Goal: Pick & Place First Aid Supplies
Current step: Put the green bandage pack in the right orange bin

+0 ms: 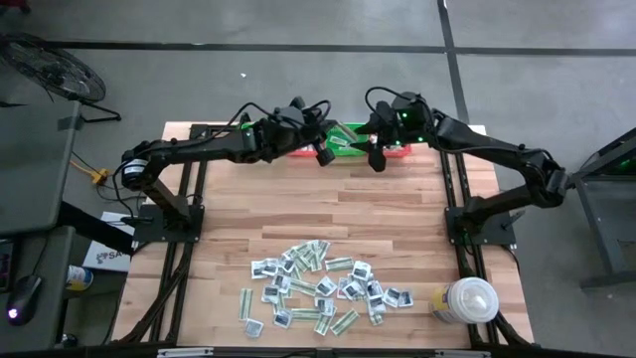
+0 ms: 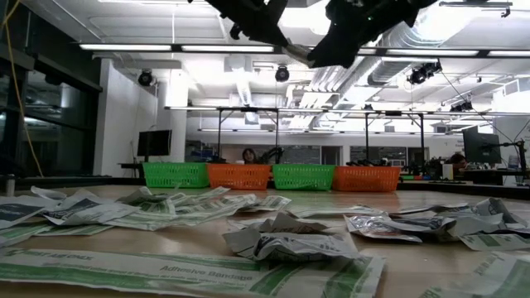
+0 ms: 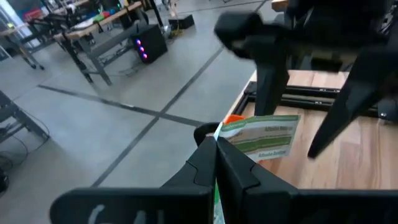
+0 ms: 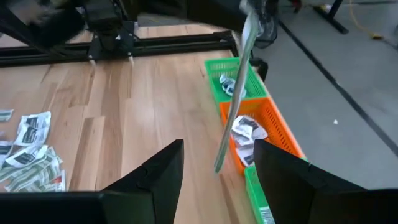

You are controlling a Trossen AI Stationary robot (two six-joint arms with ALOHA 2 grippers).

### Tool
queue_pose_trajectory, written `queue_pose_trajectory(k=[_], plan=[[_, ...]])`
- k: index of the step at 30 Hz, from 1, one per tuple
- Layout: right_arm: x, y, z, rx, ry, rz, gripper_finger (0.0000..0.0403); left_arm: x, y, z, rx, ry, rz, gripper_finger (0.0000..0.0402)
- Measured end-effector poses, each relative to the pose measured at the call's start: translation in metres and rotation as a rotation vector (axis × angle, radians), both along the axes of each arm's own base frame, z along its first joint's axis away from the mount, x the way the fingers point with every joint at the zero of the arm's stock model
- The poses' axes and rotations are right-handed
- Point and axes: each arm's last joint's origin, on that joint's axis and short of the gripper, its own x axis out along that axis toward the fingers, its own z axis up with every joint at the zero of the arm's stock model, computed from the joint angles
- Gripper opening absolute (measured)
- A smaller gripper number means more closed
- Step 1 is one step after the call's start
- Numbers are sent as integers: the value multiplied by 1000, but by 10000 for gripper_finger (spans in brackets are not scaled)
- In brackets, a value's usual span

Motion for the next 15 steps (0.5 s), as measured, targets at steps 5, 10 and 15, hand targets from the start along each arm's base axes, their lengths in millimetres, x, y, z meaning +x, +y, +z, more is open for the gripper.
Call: queue_pose_trajectory(k=[5,10,15], plan=[[6,-1,-3,20,-15,-4,188,0,0,0,0,-1,-5,0],[6,-2,0,7,-36,-11,165,0,0,0,-3,1,-19,0],[6,-2,-1,7,-32,-16,111,0,0,0,-2,4,-19,0]])
